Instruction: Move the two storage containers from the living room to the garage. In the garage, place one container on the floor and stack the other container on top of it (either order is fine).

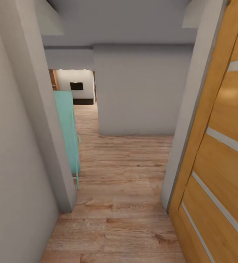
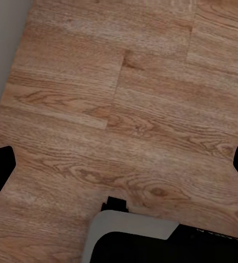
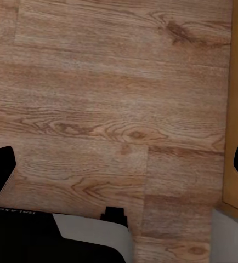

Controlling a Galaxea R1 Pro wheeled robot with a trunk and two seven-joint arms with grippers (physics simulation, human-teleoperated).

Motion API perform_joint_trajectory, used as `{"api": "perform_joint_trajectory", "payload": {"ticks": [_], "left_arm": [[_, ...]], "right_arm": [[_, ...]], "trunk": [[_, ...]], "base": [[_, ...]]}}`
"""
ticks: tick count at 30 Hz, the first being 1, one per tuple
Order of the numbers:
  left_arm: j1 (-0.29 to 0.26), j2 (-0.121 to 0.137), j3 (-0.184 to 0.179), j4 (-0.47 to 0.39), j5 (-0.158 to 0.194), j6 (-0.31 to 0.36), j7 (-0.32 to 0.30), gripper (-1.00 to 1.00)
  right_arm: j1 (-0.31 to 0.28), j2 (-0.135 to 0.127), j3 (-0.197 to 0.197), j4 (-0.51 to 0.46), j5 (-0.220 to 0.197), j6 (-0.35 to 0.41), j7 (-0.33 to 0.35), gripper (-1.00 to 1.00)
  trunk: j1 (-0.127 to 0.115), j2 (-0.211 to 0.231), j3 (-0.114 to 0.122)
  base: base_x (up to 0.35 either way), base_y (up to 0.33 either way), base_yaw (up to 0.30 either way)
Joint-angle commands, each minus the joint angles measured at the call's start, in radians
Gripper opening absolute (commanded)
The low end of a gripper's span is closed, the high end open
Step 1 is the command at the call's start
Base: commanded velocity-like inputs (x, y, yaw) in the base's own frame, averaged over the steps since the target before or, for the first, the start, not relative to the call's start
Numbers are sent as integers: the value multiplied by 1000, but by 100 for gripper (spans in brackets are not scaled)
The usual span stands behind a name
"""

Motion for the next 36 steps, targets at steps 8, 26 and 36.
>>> {"api": "perform_joint_trajectory", "payload": {"ticks": [8, 26, 36], "left_arm": [[-1, -1, 5, 1, -2, -3, -2, 100], [-1, -2, 5, 1, -2, -3, -2, 100], [-1, 0, 4, 2, -3, -8, -1, 100]], "right_arm": [[-1, 0, 6, 1, -3, -3, 2, 100], [-1, 0, 6, 2, -2, -5, -6, 100], [-1, 0, 6, 6, 0, -5, 0, 100]], "trunk": [[1, -2, -2], [1, -2, -2], [1, -2, -2]], "base": [[324, 33, 0], [324, 0, 0], [324, 0, 0]]}}
